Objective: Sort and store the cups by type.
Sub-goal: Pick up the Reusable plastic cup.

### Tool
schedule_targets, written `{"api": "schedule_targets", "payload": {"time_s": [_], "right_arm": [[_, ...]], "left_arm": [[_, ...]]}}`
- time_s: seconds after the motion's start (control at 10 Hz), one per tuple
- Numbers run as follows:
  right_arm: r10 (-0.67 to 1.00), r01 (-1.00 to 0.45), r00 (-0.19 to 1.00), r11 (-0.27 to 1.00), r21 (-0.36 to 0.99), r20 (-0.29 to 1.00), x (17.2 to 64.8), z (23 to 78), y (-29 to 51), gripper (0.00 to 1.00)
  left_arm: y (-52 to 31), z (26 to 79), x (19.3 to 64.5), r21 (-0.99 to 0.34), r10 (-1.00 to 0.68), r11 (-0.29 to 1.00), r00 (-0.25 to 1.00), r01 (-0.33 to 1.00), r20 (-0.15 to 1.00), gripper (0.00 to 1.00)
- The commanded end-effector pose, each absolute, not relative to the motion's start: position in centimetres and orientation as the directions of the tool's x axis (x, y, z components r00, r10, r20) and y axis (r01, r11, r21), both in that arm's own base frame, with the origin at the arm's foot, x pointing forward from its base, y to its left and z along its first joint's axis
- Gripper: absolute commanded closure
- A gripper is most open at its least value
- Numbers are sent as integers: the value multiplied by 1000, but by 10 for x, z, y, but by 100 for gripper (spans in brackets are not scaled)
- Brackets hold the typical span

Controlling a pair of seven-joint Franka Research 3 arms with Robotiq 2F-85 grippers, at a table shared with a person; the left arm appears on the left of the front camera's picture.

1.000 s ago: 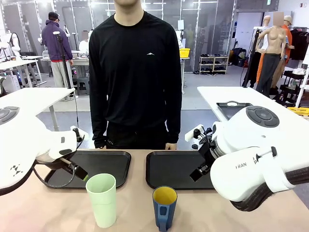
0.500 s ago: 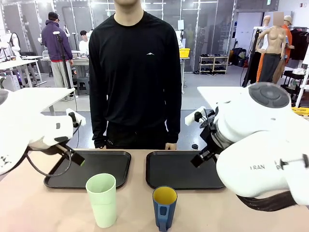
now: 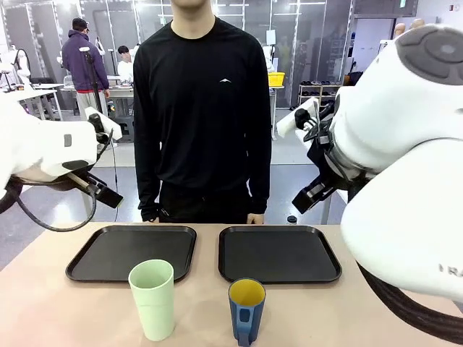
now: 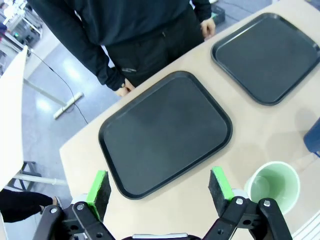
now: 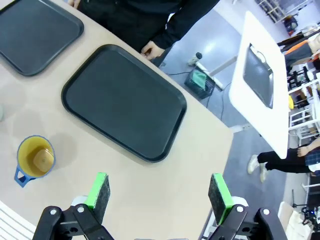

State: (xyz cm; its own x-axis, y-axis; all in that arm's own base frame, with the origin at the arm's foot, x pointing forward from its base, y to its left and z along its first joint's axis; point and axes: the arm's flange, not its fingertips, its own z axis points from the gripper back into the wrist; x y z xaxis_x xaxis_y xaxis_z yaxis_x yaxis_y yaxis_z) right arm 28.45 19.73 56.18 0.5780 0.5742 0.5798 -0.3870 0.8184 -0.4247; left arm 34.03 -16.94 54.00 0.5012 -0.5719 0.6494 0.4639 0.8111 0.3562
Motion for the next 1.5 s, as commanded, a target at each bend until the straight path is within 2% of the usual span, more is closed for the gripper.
{"api": "schedule_targets", "payload": {"time_s": [0.0,0.4,1.4], "right_arm": [[570,-355,572,820,-449,589,266,560,199,0],[561,-361,571,827,-431,599,257,563,195,0],[563,-443,594,825,-352,574,282,548,194,0]], "left_arm": [[-177,542,320,393,-590,801,489,451,642,0],[-176,545,315,402,-606,790,489,464,628,0],[-163,530,321,352,-573,813,533,463,622,0]]}}
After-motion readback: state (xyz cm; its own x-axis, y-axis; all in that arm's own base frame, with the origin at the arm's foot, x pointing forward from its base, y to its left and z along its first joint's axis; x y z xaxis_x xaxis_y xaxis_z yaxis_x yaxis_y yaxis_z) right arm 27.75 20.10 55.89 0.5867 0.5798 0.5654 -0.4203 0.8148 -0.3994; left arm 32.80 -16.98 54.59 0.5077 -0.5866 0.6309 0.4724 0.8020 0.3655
